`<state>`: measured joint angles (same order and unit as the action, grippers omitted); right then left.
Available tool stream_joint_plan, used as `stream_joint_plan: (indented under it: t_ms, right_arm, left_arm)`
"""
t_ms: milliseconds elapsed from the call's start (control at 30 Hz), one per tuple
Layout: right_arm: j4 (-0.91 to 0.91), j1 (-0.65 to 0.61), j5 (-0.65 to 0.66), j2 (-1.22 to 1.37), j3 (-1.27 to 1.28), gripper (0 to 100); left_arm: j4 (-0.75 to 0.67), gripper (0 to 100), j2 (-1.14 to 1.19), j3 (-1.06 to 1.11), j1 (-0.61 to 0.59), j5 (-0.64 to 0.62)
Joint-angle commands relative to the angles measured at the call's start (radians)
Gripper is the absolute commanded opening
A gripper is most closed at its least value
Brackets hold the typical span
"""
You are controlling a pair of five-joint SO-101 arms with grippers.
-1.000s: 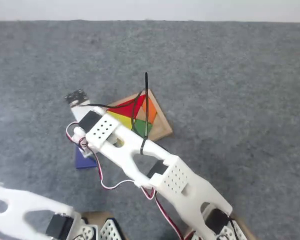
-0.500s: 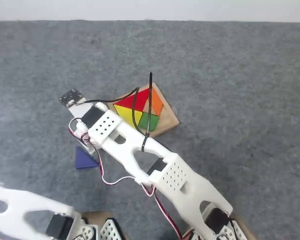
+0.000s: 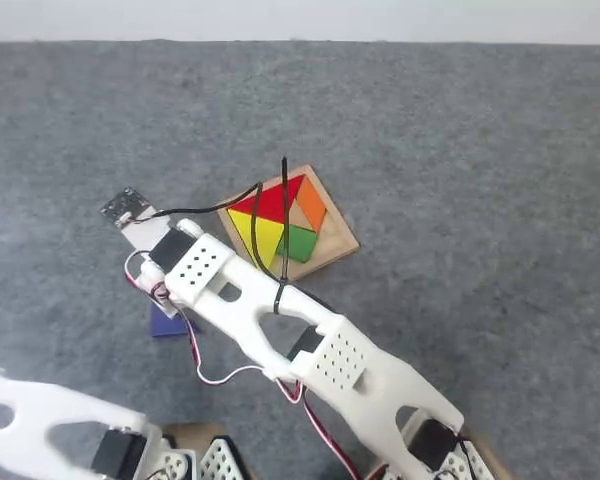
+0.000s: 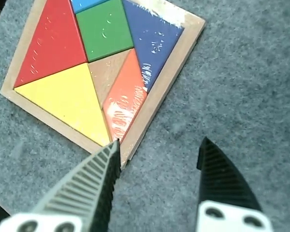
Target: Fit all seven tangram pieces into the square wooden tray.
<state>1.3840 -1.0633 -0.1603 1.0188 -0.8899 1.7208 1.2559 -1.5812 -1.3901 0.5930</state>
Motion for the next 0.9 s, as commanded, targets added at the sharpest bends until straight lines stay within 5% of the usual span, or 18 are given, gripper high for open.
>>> stream_joint_plan:
  t_ms: [0, 467, 867]
  right_arm:
    - [-0.013, -0.012, 0.009, 0.007, -0.021, 19.4]
    - [0.191, 0.015, 0.017, -0.113, -0.023, 19.3]
    - [0.03, 0.024, 0.014, -0.11, -0.018, 19.8]
  left_arm:
    - [0.031, 25, -0.026, -0.035, -0.003, 0.009]
    - [0.031, 25, -0.026, -0.036, -0.003, 0.009]
    - [0.031, 25, -0.026, -0.036, -0.005, 0.009]
